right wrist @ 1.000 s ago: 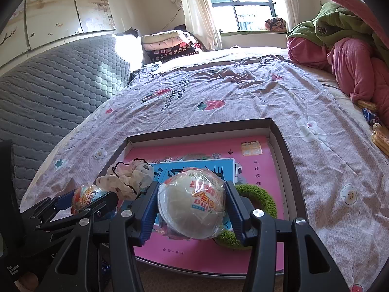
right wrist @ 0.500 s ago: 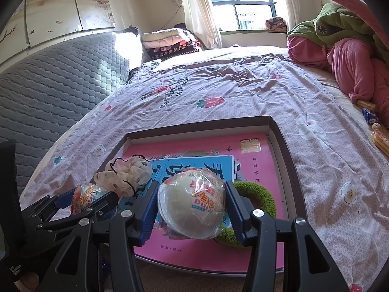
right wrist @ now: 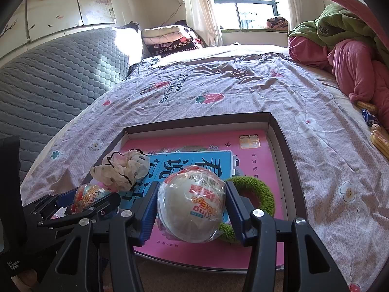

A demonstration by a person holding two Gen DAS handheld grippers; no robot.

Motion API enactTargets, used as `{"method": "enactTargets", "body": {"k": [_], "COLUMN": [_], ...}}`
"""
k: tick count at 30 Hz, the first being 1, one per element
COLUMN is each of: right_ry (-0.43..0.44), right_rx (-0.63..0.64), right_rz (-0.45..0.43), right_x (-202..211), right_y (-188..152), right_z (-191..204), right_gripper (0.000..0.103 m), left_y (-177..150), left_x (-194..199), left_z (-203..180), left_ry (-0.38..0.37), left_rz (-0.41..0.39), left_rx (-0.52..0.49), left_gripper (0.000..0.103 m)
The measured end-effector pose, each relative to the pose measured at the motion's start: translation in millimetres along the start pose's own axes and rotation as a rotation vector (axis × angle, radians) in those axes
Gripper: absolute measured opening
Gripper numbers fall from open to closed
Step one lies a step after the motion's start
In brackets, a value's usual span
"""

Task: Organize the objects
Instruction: 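Lower the red 'Egg' package with the left tool while the right tool lowers the white egg into the tray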

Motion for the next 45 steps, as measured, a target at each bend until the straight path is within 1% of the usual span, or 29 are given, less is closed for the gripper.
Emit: {"method": "enactTargets", "body": {"k": [12,19,26,37,45], "right_ry": [-0.015,-0.034,-0.062,-0.046,-0.051], "right_rx": [0.043,0.128,0.205,0.196,0.226], "right_rz": [0.018,0.023,0.048,0.070,0.084], "right_x": [-4,-6,-12,-17,-17], "right_y": [-6,-10,-18,-25,-30], "right_z": [6,18,29,30,31], "right_gripper": [0.052,0.052,0.052,0.053,0.053], "left_y": [-1,0,1,1,1], "left_x": [-1,-2,-4,-4,-5], "left_z": [4,8,9,8,8], "left_ry": [0.013,0.022,0.025,0.030,0.039], "left_rz": [0.002,-0.007,-0.007,-0.007,-0.010], "left_rx": [0.000,0.008,0.004,-0.006,-0.016], "left_gripper": [0.073,0.073,0.073,0.074,0.074]}}
Point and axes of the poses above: each gripper's, at about its wrist camera, not at the fingertips, and x roughly against the way its jaws point, z to its left, y to its top, the point moved 8 cm from there along -x, roughly the way its jaws point
